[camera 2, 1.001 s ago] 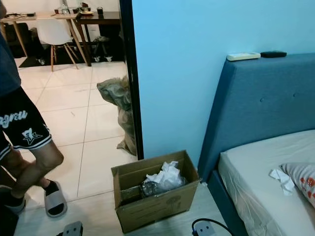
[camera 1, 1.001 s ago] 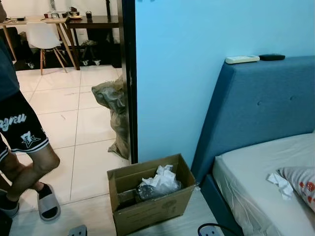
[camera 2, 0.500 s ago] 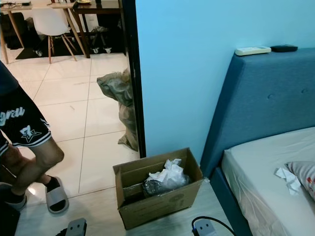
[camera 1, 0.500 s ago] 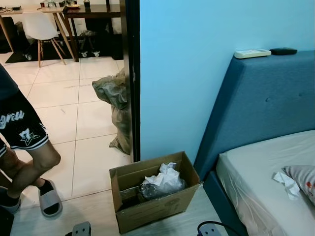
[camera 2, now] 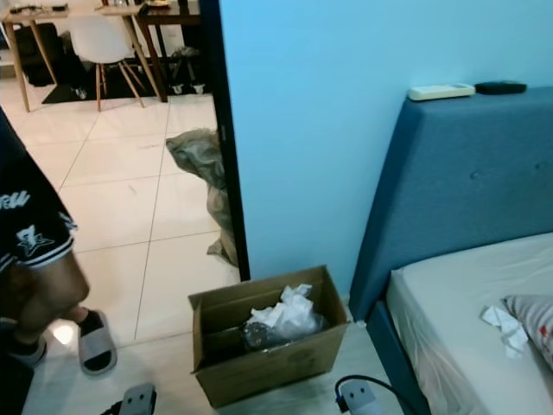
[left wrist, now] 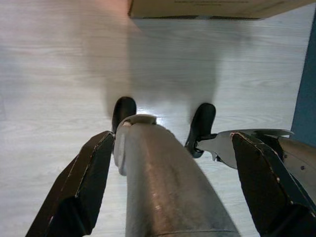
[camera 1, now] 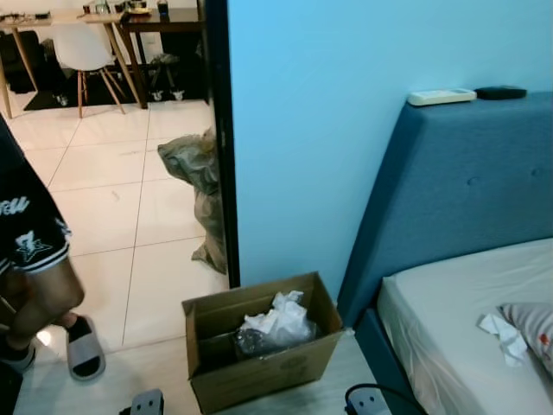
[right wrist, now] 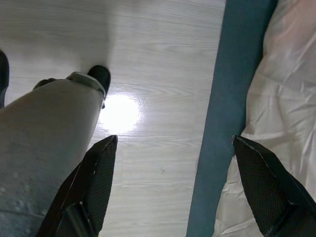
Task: Clean up the room
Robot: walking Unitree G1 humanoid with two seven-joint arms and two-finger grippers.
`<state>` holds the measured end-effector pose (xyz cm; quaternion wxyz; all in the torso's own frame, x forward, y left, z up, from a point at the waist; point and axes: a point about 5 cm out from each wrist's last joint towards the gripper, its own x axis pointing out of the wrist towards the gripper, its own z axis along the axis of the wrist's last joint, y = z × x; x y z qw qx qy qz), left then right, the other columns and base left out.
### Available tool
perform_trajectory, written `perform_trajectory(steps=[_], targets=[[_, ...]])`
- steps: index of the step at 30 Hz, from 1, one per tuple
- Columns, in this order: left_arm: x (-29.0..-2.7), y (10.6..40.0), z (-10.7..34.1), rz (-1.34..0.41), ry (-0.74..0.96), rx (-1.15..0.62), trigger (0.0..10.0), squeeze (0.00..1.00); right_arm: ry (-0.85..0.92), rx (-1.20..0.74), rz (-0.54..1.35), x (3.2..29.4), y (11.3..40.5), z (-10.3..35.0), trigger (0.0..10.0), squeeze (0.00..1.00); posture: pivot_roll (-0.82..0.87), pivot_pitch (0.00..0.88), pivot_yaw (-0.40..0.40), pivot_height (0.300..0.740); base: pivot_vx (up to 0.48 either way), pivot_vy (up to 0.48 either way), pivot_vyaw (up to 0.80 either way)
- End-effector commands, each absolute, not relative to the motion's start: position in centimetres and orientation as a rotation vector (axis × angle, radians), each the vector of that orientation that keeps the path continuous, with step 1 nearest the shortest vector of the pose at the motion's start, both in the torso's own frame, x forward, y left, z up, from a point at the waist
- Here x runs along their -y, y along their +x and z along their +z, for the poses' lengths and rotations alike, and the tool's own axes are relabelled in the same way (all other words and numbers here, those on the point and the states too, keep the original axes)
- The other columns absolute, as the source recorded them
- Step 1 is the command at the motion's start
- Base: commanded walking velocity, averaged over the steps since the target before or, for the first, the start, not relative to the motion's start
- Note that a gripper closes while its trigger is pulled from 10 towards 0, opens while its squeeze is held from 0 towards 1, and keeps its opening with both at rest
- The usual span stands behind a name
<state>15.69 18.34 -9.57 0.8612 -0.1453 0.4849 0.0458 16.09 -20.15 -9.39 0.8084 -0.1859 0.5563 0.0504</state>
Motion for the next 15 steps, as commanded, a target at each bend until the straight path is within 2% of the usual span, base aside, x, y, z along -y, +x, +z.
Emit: perform_trajectory(steps=[1,15], targets=[[-18.37,15.21,-9.77,0.095,-0.305,-1.039,10.0,0.0,-0.39,-1.203,0.116,19.82,15.67,-9.61,10.0,0.0,0.0,0.0,-0.033,0.74,0.0,0.0,0.0],[-18.32,15.23,-9.76,0.075,-0.29,-1.041,10.0,0.0,-0.395,-1.205,0.124,19.7,15.53,-9.68,10.0,0.0,0.0,0.0,-0.035,0.74,0.0,0.0,0.0]])
